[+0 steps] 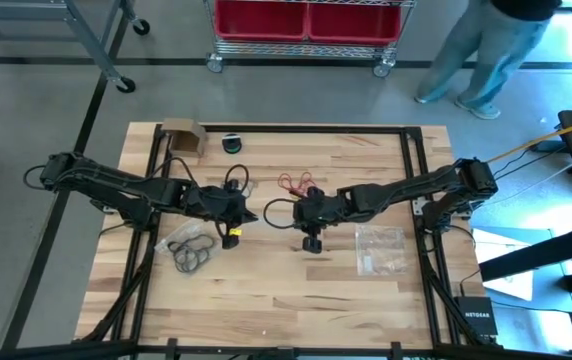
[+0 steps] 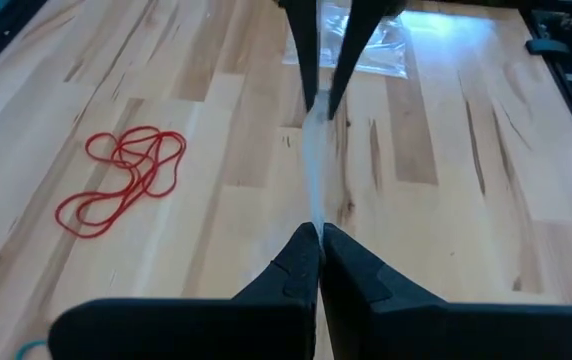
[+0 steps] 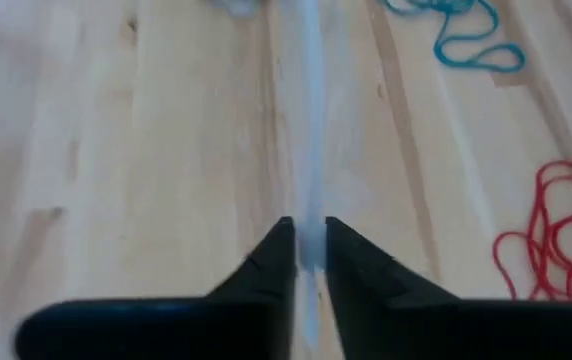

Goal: Sort rubber bands
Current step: Open the transparent zip bag, then put the red rubber band into the transparent zip bag

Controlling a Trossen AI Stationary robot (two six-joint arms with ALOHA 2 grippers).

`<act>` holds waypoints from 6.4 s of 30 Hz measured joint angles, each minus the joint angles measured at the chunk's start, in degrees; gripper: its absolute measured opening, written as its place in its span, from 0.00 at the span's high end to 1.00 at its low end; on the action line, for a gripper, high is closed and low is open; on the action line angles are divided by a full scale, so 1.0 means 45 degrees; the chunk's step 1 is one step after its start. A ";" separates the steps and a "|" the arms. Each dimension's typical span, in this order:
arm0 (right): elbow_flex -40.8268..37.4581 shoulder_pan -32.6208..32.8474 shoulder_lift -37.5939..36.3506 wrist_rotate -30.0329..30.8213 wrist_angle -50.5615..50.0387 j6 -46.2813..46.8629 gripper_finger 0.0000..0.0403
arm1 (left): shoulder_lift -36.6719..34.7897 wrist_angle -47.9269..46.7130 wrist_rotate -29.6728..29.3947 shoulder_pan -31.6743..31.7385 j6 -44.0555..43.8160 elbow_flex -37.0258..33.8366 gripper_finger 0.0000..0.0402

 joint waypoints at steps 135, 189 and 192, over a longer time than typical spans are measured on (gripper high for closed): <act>0.2689 -0.0087 0.2035 0.3125 -0.0709 -0.1482 1.00 | -0.0034 -0.1155 -0.1477 -0.0519 0.2445 0.1495 0.76; 0.2689 -0.0087 0.2030 0.2782 -0.0268 0.0069 1.00 | 0.3036 0.1644 -0.2291 -0.0695 0.9641 0.1530 0.66; 0.2689 -0.0087 0.2030 0.2787 -0.0221 0.0073 1.00 | 0.3036 0.1490 -0.2248 -0.0605 0.9671 0.1530 0.66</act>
